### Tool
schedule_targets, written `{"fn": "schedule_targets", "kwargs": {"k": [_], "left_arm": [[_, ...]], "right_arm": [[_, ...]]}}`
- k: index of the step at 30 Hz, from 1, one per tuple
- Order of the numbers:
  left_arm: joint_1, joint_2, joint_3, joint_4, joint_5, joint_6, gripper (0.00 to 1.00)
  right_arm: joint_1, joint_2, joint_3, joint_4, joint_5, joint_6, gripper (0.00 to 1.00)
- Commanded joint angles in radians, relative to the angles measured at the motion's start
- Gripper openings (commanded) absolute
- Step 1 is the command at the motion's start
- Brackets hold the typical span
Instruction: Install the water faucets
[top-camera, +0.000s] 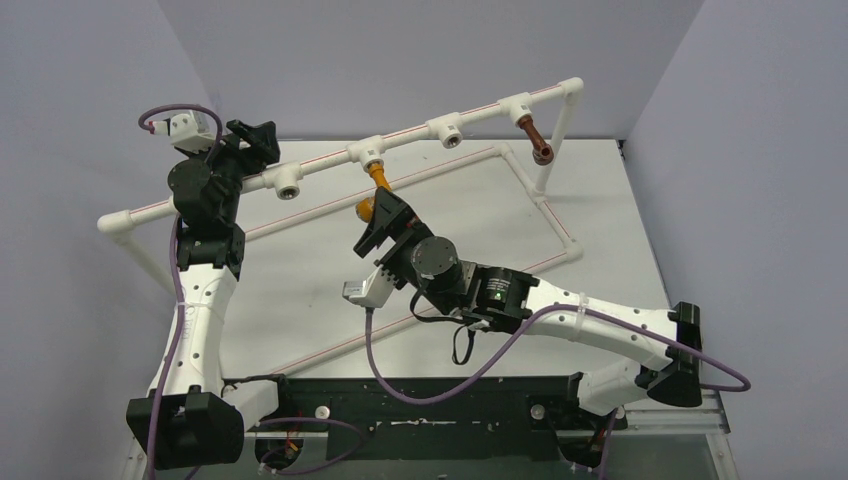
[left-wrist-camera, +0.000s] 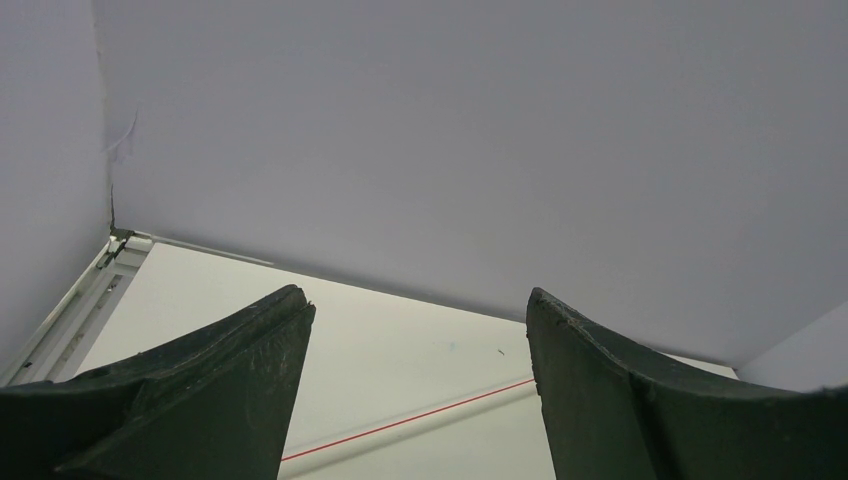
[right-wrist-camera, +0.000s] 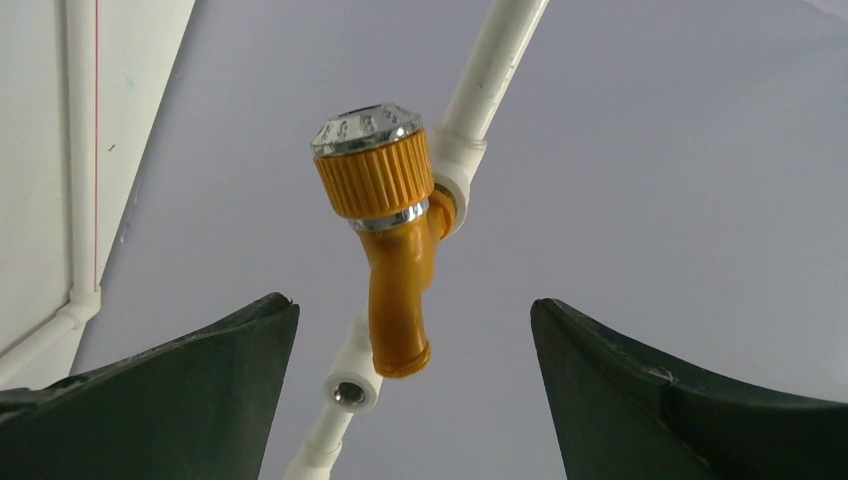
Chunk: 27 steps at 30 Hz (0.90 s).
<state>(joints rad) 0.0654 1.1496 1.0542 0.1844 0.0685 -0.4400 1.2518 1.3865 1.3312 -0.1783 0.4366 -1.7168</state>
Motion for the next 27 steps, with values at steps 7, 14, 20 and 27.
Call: {"fn": "schedule_targets", "kwargs": {"k": [7,14,20,27], "left_arm": [[-0.008,0.116,-0.130,-0.441,0.050,0.014,0.76],[-0.008,0.113,-0.130,-0.440,0.052,0.012,0.76],[-0.008,0.111,-0.129,-0.440,0.054,0.012,0.76],[-0.006,0.111,-0.130,-0.440,0.056,0.012,0.76]], "right_arm": [[-0.031,0.082,-0.021,0.256,0.073,-0.123,0.88],[-0.057,0.133,-0.021,0.312,0.102,-0.091,0.74],[-0.063,0.150,-0.030,0.349,0.097,-0.020,0.52],[-0.038,0.156,-0.064,0.487,0.107,0.154,0.00]]}}
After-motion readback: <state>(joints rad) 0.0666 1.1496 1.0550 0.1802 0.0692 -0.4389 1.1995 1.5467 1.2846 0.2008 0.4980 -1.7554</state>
